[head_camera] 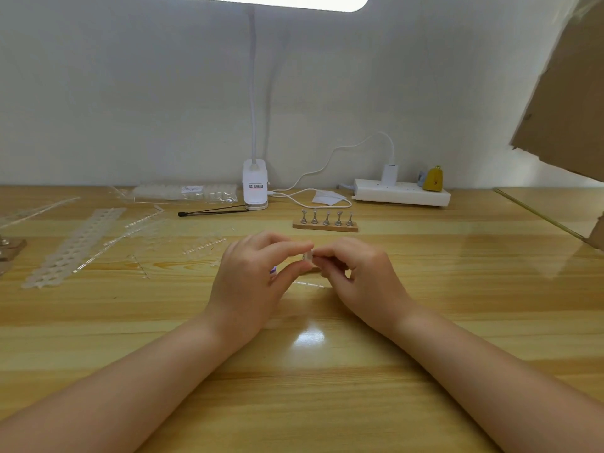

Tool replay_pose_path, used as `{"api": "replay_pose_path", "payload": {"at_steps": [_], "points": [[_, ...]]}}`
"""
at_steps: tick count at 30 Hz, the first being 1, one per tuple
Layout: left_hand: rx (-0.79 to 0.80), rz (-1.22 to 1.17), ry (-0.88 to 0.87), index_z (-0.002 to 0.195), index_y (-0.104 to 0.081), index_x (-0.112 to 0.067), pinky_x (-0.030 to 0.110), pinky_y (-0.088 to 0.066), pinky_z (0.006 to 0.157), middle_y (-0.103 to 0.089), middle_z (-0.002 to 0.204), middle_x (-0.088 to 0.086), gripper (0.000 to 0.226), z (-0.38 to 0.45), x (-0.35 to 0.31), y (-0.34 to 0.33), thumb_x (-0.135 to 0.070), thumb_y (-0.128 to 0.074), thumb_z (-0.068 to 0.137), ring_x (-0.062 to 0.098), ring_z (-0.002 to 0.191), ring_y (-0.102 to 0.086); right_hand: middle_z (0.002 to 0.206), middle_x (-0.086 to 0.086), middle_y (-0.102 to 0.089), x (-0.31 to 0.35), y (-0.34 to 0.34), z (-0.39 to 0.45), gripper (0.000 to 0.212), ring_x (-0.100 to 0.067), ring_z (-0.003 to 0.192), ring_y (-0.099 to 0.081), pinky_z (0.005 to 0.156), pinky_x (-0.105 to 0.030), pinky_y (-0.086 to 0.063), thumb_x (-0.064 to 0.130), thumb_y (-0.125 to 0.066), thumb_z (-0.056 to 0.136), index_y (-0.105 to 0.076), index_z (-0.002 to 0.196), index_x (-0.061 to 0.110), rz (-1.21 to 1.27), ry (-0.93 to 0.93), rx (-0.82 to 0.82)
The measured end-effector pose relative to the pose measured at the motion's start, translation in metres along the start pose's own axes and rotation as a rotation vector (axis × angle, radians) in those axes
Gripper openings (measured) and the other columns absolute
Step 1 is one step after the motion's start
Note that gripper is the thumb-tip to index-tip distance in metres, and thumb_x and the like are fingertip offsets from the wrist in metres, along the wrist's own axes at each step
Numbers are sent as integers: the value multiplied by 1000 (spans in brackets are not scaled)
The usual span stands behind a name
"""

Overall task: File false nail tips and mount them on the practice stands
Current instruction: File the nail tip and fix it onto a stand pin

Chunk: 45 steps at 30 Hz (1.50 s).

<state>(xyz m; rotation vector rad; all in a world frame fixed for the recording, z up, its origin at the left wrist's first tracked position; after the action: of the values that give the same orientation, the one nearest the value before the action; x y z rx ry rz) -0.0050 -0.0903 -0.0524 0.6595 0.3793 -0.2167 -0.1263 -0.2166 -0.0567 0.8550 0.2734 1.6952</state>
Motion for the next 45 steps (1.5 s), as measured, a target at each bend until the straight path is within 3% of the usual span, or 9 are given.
{"api": "replay_pose_path", "payload": {"at_steps": [9,13,20,27,30,35,37,42,45], "points": [[4,-23,24,108,-71,-27,51,-46,80,-67,96,-9,27,0,6,-3,-32,-65,82,19,90,-63,84,6,-65,3,1,0,11,-2,75,-57,71,-14,-43,-1,-65,87,-72,94,3,27,19,14],[3,-22,20,106,-71,-28,48,-46,80,-66,95,-11,28,0,5,-2,-40,-63,82,18,88,-63,81,13,-59,5,1,0,11,-3,74,-56,70,-13,-41,-1,-66,87,-73,93,5,8,30,13],[-1,8,24,104,-72,-27,48,-46,78,-68,93,-8,25,0,4,-3,-31,-66,80,22,84,-63,79,12,-59,3,0,0,12,-6,72,-57,70,-17,-43,-2,-66,86,-72,93,5,3,54,23],[-1,-30,2,104,-73,-26,52,-47,77,-68,92,-6,30,0,5,-3,-43,-62,81,24,83,-64,76,3,-67,3,1,-1,11,-15,67,-61,67,-20,-43,-2,-66,85,-72,91,5,6,63,23],[12,-77,17,106,-70,-31,52,-48,78,-66,93,-9,28,0,7,-4,-41,-66,80,23,85,-63,78,11,-62,3,1,-1,10,-7,69,-57,69,-15,-39,-3,-66,85,-71,89,5,-3,69,22],[28,-170,81,105,-63,-43,50,-47,83,-65,95,-16,27,-1,4,-5,-43,-64,78,21,93,-61,80,5,-66,3,2,-3,10,-2,71,-54,72,-10,-36,-5,-67,84,-70,88,4,-18,72,10],[43,-180,106,105,-63,-45,47,-49,82,-64,96,-17,27,-2,5,-4,-41,-65,78,19,94,-59,81,4,-67,3,2,-2,9,-4,71,-55,70,-11,-38,-3,-68,84,-71,89,5,-11,56,13],[6,-159,175,101,-68,-33,17,-50,69,-65,89,-17,26,-4,7,-4,-30,-75,77,3,88,-60,81,-4,-69,3,3,-3,6,-14,72,-60,66,-29,-51,3,-71,84,-72,90,4,-34,26,-18],[24,-217,246,83,-70,-37,22,-53,66,-68,79,-19,4,-4,9,-3,-38,-70,79,4,80,-64,80,-3,-68,5,3,-3,5,-10,72,-57,67,-27,-51,3,-71,84,-71,89,4,-59,42,-20]]}}
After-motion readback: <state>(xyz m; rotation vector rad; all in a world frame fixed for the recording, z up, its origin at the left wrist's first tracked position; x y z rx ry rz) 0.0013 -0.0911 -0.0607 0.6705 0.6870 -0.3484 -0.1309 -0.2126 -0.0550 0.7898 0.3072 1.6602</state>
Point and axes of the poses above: each hand's wrist, its own z-axis towards the middle knuckle, its own y-axis out of the back of the hand, x = y × z, the point moved 1 cm from there along z, towards the middle knuckle
